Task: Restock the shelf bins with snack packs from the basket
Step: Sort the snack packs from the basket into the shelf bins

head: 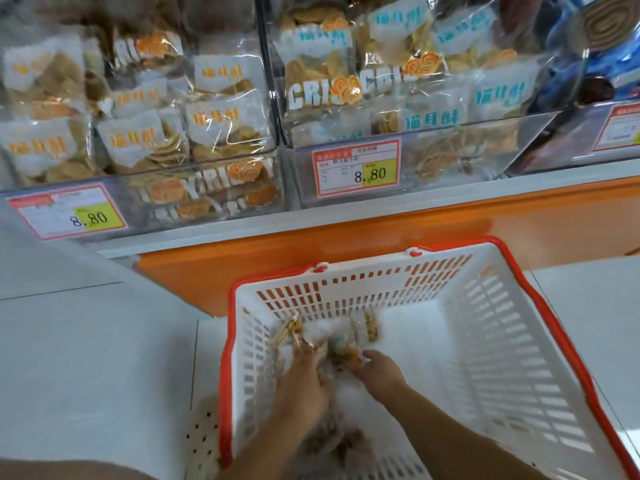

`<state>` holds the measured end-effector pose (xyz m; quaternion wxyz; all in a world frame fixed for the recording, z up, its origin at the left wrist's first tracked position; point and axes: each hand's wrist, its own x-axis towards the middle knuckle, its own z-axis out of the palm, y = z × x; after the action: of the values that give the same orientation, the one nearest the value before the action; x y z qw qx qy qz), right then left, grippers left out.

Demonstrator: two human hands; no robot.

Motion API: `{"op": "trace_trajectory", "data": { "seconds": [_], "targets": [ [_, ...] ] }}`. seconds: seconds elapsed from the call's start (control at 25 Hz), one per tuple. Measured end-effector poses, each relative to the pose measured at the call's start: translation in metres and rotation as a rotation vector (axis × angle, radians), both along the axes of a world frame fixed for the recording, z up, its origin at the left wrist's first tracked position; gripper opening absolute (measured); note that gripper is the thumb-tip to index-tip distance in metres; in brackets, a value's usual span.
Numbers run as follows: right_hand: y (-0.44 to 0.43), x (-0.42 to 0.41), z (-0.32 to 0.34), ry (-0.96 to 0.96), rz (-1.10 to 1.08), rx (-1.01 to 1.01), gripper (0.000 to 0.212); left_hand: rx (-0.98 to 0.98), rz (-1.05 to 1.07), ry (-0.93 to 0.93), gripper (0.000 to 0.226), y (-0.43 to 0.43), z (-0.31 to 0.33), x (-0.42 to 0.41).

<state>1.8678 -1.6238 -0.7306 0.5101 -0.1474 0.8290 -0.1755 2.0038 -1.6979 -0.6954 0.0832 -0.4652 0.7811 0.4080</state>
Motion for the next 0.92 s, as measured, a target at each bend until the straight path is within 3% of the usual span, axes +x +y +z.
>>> {"op": "trace_trajectory", "data": {
  "seconds": [0.08,0.16,0.24,0.36,0.56,0.92],
  "targets": [
    [-0.004,0.004,-0.005,0.116,0.011,-0.005,0.023,0.004,0.025,-0.025,0.059,-0.001,0.003,0.000],
    [0.000,0.001,-0.003,0.142,-0.030,-0.045,0.026,0.051,0.097,-0.002,0.050,-0.002,0.012,-0.002],
    [0.008,-0.006,0.005,0.035,-0.193,-0.152,0.021,0.129,0.189,0.019,0.039,-0.005,0.021,-0.006],
    [0.020,-0.020,0.033,-0.175,-0.406,-0.322,0.016,0.278,0.328,0.049,0.049,-0.008,0.030,-0.014],
    [0.032,-0.023,0.080,-0.326,-0.388,-0.423,0.016,0.714,0.537,0.402,0.042,-0.002,0.041,-0.030],
    [0.048,-0.029,0.133,-0.152,-0.563,-0.694,0.016,0.753,0.389,0.515,0.029,0.019,0.074,-0.035]
  ]
}}
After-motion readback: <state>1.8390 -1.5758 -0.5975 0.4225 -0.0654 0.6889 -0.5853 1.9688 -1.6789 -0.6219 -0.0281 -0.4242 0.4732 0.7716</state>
